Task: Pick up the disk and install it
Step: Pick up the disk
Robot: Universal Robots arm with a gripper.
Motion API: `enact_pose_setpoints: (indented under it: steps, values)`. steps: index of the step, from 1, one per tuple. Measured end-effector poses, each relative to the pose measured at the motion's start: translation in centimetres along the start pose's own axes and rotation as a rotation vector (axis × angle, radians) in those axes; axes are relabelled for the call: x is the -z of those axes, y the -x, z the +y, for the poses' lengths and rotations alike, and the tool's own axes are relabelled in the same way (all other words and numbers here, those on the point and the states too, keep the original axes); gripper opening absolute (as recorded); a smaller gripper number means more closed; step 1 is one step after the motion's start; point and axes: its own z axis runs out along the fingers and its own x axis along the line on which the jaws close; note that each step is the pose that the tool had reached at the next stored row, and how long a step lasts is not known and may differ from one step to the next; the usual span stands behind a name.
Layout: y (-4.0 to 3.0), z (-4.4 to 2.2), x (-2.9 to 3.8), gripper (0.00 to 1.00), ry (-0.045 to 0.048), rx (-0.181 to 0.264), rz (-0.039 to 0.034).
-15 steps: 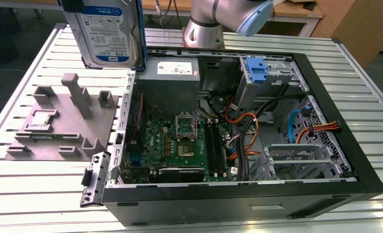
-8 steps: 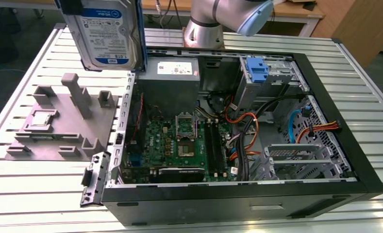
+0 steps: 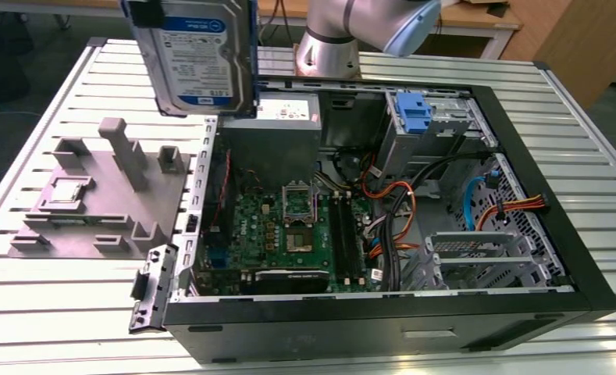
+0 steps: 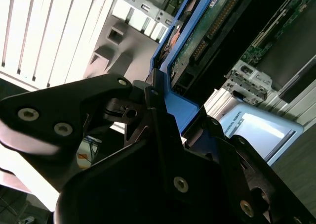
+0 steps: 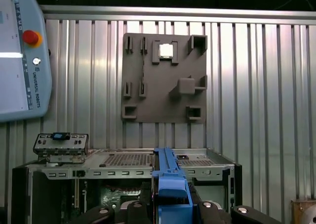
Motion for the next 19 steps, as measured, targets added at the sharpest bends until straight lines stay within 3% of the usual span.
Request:
enact_pose_setpoints:
  steps: [15, 19]
  values:
    - [0.1, -5.8, -0.03, 0.37, -0.0005, 0.0, 0.0002]
    - [0.11, -6.96, -0.12, 0.37, -0.0035, 0.0, 0.0002]
